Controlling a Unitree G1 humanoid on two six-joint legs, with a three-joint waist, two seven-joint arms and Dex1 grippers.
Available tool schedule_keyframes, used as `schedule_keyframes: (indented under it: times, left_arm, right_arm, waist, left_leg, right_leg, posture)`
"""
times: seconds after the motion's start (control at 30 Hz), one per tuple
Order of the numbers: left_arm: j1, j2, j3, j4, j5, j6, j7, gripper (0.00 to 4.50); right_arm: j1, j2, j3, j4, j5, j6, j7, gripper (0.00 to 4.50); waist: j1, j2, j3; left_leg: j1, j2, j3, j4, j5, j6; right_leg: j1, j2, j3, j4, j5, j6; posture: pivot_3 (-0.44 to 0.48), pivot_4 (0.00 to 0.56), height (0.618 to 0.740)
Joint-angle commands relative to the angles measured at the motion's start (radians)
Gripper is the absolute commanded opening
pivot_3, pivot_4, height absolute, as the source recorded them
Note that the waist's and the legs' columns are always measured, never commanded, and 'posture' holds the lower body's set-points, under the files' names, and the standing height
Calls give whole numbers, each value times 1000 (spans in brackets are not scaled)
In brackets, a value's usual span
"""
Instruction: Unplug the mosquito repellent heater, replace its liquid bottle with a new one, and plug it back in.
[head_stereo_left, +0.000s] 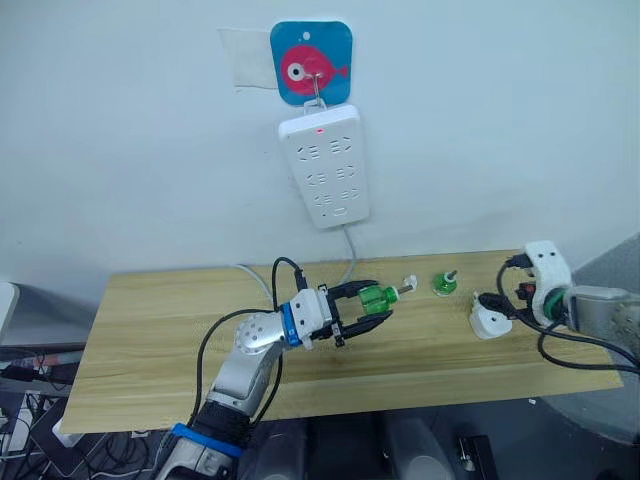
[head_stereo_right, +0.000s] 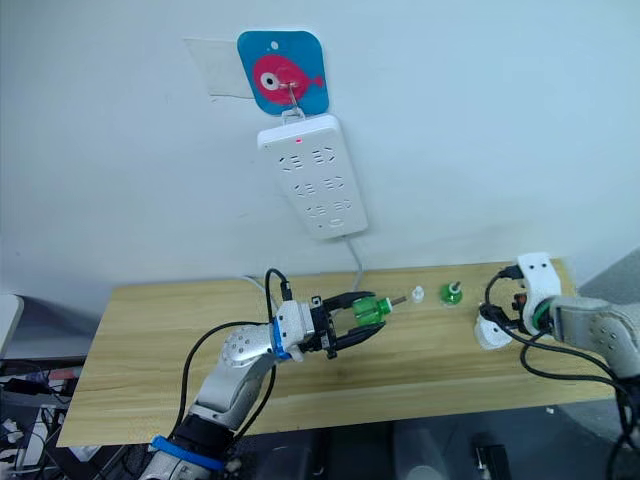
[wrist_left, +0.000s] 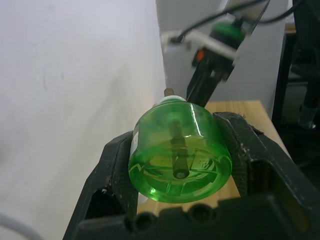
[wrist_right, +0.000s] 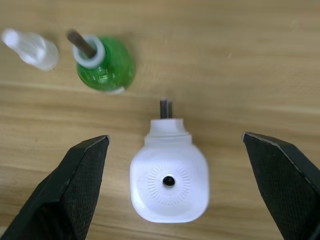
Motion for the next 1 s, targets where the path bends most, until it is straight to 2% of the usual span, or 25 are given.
schedule_keyframes:
  times: [0.03,0.27,0.5,1.0]
  left_arm:
    - [39,14,-2,-78,-9,7,4,2283]
    - [80,31,-5,-127,-9,27,20,2283]
    - [86,34,-8,-147,-9,43,25,2283]
    - [94,58,-18,-171,-14,49,4,2283]
  right_arm:
    - [-29,29,-24,16,-63,97,6,4465]
    - [-30,90,-62,5,-142,196,41,4465]
    - [-10,116,-26,31,-266,135,134,4465]
    - [-21,177,-29,131,-414,96,289,4465]
  waist:
    - [2,0,0]
    - [5,0,0]
    - [5,0,0]
    - [5,0,0]
  left_leg:
    - [0,0,0,0,0,0]
    - [-1,-1,0,1,0,0]
    - [-1,-1,-1,1,0,0]
    - [-1,-1,-1,1,0,0]
  right_leg:
    - [0,0,0,0,0,0]
    - [0,-1,0,0,0,0]
    - [0,-1,0,0,0,0]
    - [0,-1,0,0,0,0]
  posture:
    - [-121,269,740]
    - [-93,268,740]
    - [-88,268,740]
    - [-84,277,740]
